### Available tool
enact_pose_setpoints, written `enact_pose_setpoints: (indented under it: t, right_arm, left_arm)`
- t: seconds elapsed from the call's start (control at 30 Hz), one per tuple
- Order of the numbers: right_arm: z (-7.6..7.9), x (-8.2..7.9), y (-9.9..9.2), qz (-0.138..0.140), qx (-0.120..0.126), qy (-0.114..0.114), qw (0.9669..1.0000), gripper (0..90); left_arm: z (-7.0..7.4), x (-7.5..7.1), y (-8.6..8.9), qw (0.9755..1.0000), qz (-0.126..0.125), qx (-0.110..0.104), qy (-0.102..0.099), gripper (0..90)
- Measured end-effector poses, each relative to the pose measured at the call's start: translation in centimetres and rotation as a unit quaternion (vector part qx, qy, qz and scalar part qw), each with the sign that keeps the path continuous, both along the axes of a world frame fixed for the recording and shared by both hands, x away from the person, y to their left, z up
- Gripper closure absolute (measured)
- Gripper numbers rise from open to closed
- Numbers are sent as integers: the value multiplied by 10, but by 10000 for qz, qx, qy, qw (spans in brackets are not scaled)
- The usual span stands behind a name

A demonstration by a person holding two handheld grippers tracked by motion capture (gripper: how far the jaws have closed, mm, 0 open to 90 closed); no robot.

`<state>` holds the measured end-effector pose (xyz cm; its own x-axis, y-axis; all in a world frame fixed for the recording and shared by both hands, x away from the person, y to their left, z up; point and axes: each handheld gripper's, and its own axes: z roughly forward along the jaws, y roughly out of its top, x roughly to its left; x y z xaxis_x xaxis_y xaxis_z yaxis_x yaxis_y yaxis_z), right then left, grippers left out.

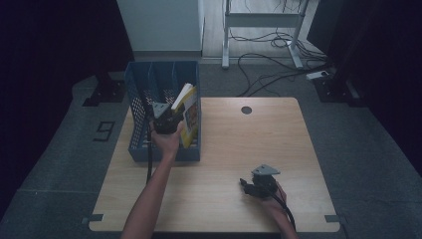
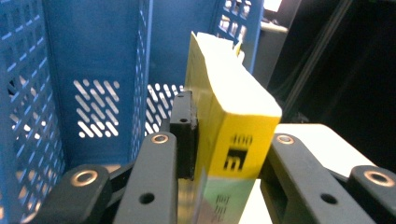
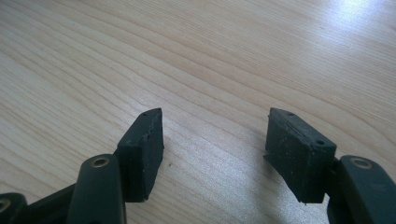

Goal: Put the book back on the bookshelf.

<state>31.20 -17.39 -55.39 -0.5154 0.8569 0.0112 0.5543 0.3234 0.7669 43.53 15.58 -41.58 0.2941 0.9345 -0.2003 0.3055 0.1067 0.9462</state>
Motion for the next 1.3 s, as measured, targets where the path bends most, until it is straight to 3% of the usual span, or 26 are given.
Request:
enact_pose_setpoints:
  t: [0.33,0.5,0.6,0.67,0.87,1.1,1.3]
  right_arm:
    - [0,0,0,1,0,16,10000,362]
    - [0,0,0,3,-3,9,10000,363]
    - [0,0,0,3,-3,10,10000,362]
    - [0,0,0,0,1,7,10000,362]
    - [0,0,0,-6,3,7,10000,365]
    - [0,0,0,-21,2,7,10000,365]
    - [0,1,-1,-19,22,19,10000,365]
  left_arm:
    - [-1,-13,5,9998,-139,38,111,689]
    - [7,-9,-1,9986,-301,329,298,613]
    - [9,-4,-3,9982,-271,361,382,582]
    - [8,1,-4,9984,-227,296,426,598]
    - [9,11,-7,9969,-185,456,613,702]
    - [9,9,-10,9960,-75,725,512,746]
    - [9,11,-8,9970,7,591,505,753]
